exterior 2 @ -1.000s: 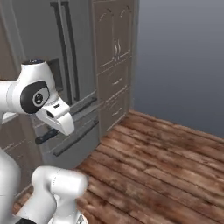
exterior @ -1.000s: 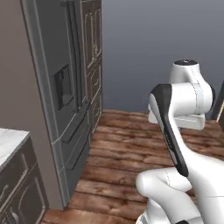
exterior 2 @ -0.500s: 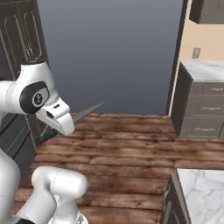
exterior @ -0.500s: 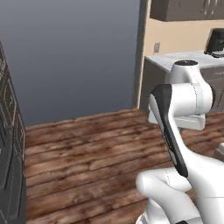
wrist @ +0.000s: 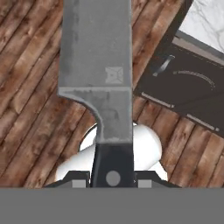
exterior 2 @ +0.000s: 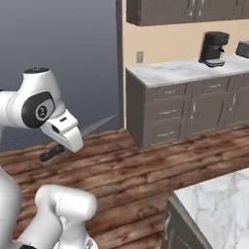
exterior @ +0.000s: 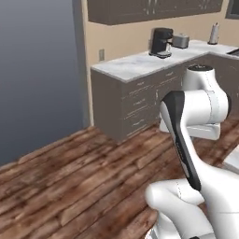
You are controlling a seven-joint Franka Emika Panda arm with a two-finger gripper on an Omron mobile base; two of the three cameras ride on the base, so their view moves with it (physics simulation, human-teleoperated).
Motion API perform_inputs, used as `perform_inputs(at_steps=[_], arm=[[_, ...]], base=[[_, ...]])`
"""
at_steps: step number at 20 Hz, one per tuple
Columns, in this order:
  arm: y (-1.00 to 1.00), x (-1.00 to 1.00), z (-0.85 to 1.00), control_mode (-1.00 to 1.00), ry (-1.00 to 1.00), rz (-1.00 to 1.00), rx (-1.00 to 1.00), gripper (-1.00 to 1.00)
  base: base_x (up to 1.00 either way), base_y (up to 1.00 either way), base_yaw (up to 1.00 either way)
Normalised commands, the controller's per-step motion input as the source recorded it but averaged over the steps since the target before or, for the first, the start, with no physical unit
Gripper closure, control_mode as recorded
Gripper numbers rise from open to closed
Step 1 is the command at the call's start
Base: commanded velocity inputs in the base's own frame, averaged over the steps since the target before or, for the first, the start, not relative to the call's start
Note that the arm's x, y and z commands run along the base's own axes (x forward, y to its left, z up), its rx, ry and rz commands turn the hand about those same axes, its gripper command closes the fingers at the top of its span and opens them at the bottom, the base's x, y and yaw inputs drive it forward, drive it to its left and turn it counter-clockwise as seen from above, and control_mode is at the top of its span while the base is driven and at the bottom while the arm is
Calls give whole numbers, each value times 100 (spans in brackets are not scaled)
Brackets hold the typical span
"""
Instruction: Move the cutting board and knife to the sink. Then move spray from the shelves to the counter.
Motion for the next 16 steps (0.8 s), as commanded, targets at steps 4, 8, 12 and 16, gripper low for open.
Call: perform_inputs(at_steps=[4, 8, 12, 16], arm=[[0, 0, 0, 100, 0, 0, 0, 100], [0, 0, 0, 100, 0, 0, 0, 100], [0, 0, 0, 100, 0, 0, 0, 100], [0, 0, 0, 100, 0, 0, 0, 100]], base=[[100, 60, -51], [100, 33, -47], [100, 19, -50], [100, 2, -46]])
